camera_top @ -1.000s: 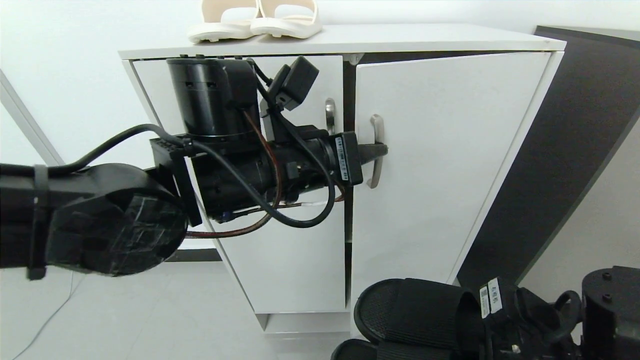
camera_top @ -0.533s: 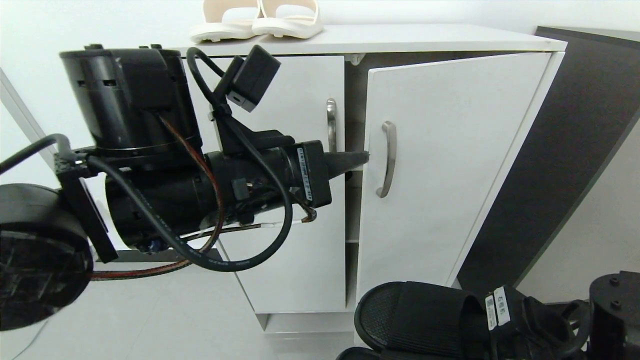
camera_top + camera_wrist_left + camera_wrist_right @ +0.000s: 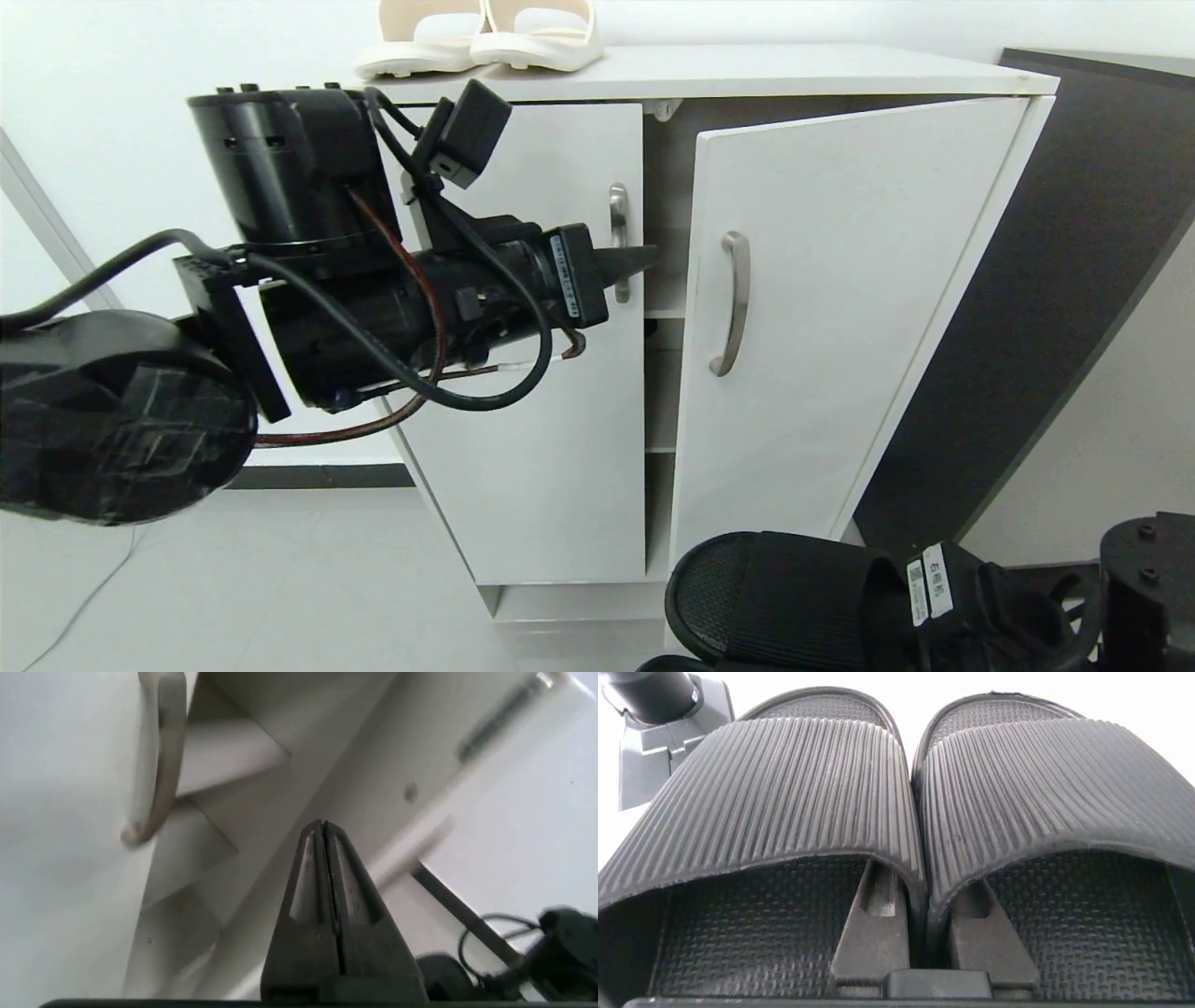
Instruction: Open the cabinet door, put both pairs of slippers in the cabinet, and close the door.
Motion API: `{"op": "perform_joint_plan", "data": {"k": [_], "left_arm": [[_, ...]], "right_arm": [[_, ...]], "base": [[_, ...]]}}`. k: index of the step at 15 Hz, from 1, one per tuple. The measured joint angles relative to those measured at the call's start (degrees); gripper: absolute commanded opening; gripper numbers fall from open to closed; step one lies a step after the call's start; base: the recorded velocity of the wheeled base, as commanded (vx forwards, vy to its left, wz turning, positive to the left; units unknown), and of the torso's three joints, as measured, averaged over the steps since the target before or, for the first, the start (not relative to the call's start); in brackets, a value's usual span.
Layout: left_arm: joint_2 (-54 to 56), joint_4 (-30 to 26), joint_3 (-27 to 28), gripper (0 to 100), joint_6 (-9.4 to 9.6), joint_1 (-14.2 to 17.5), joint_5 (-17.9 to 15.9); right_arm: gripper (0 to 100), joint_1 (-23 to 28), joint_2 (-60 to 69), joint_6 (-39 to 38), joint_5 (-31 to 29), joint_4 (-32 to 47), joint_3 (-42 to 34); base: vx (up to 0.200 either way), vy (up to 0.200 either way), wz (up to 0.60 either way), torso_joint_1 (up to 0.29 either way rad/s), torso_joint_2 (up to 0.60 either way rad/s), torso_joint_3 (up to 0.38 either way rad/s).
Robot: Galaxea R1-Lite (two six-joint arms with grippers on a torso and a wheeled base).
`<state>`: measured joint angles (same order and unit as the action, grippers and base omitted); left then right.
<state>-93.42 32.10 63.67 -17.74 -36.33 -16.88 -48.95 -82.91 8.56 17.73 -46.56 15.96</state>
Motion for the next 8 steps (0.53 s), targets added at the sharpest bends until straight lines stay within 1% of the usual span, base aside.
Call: {"op": "perform_joint_plan", "data": {"k": [2, 5, 8], "left_arm": [[-2.41, 0.44, 2.21, 0, -0.07, 0.11, 0.02], [-4.68, 0.41, 3.66, 0, 0.00, 0.11, 0.20], [-5.56, 0.61, 3.85, 0, 0.15, 0.06, 0.11]], "right_arm": [[0, 0.02, -0.17, 0.04, -0.11, 0.22, 0.00], [0, 0.05, -0.52, 0.28, -0.16, 0.27, 0.05], [0, -0.13, -1.13, 0.72, -0.16, 0.22, -0.11]], "base": [[0.000, 0.000, 0.00, 0.000, 0.00, 0.000], [0.000, 0.000, 0.00, 0.000, 0.00, 0.000], [-0.200, 0.000, 0.00, 0.004, 0.00, 0.001]]}}
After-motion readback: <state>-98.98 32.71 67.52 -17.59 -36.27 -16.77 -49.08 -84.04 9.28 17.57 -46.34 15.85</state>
